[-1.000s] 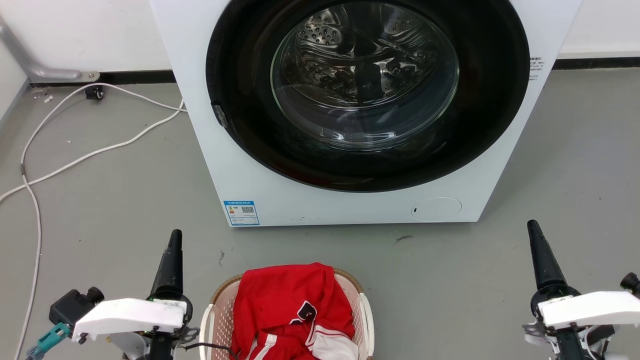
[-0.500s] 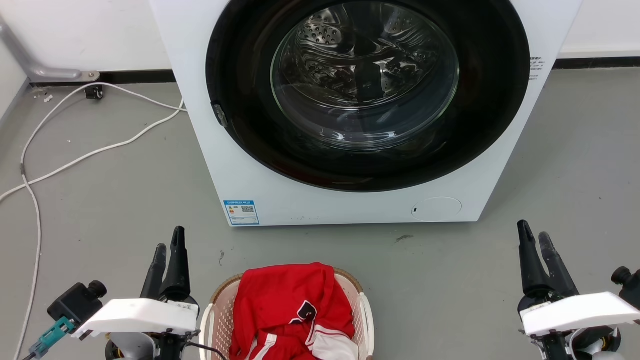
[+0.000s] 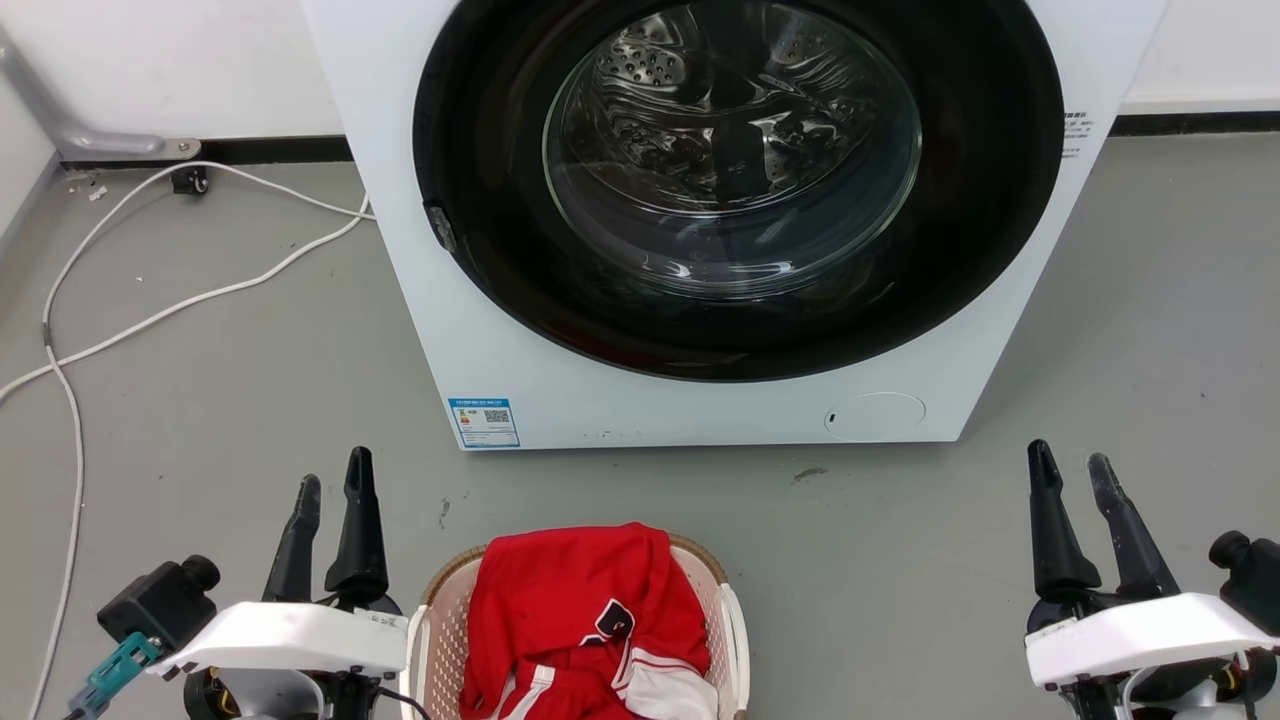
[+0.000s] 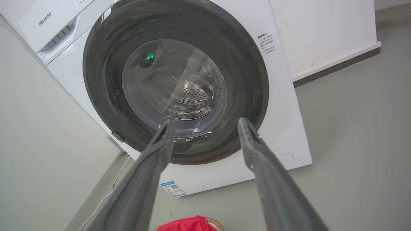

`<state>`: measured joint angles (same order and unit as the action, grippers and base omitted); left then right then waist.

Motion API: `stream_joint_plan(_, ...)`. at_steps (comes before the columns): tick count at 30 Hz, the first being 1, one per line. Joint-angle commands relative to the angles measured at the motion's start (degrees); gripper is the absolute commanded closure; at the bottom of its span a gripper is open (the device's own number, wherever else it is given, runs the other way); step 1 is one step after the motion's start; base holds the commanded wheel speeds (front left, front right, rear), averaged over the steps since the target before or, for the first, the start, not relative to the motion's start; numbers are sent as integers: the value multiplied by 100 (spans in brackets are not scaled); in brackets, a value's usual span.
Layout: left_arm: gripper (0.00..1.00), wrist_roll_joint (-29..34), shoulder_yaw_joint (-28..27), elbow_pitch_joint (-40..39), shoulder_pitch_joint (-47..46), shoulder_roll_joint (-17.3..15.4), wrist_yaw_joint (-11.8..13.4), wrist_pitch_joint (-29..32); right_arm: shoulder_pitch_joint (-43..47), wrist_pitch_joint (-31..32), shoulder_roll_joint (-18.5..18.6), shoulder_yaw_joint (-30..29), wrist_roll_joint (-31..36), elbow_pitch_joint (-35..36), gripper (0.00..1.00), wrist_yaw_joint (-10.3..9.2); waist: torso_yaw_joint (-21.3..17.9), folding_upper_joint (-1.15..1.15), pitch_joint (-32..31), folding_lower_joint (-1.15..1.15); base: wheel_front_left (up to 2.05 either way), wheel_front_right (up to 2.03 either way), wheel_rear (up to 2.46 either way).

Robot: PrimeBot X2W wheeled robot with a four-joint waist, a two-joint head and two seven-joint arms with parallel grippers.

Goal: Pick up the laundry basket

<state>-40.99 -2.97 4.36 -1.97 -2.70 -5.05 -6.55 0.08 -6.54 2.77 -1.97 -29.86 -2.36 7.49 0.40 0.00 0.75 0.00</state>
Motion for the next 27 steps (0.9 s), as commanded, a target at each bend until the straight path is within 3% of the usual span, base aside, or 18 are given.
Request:
stream_joint_plan(1,0,146,3,-89,4,-20,-37,-50,-10,-52,14,8,159,98,0,0,2,0,1,0,0,0,0)
stream_joint_plan(27,0,1693,51,-202,159,-23,28,-435,207,-438,15,12,1748,381,0,0,35,0,1,0,0,0,0)
